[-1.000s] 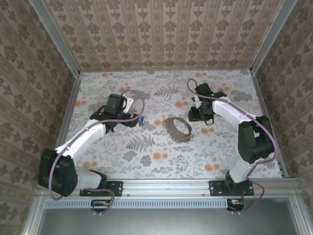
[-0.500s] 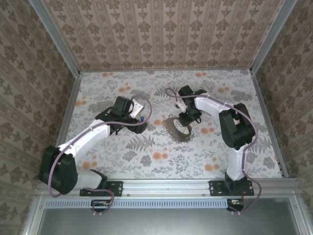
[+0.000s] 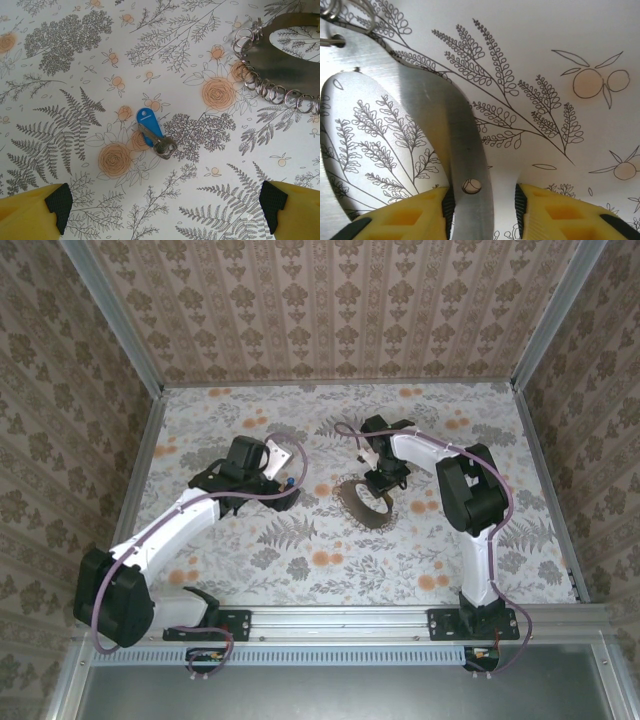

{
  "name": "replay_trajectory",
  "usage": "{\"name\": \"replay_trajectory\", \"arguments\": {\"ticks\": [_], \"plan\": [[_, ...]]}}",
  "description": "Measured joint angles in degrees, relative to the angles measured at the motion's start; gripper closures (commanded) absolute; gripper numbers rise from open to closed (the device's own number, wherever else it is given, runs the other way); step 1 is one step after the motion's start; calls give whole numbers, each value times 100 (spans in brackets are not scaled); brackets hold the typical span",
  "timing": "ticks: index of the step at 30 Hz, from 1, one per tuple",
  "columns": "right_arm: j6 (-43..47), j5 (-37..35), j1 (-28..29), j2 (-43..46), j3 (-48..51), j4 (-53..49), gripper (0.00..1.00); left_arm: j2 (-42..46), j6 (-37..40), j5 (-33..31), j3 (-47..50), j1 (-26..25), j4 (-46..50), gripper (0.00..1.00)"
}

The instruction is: Put the keys on the keyring

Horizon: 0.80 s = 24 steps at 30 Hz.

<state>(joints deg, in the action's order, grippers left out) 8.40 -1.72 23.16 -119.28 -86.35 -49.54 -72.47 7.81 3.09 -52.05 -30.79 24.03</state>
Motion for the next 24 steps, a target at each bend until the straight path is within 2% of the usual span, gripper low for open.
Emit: {"name": "replay_trajectory", "arguments": {"ticks": [3,5,11,18,21,24], "plan": [[140,24,0,2,2,-2,66,2,2,0,0,0,0,0],[352,90,4,22,31,9,69,15,2,2,0,0,0,0],[1316,240,138,356,538,424,72,74,0,131,2,0,-31,0],[2345,387,382,387,575,522,75,68,-13,415,2,2,-42,0],[2920,568,501,490,717,769,72,4,-70,640,2,13,-55,0],[3246,828,581,831,1073,1130,64,-96,-177,870,2,48,-87,1]]}}
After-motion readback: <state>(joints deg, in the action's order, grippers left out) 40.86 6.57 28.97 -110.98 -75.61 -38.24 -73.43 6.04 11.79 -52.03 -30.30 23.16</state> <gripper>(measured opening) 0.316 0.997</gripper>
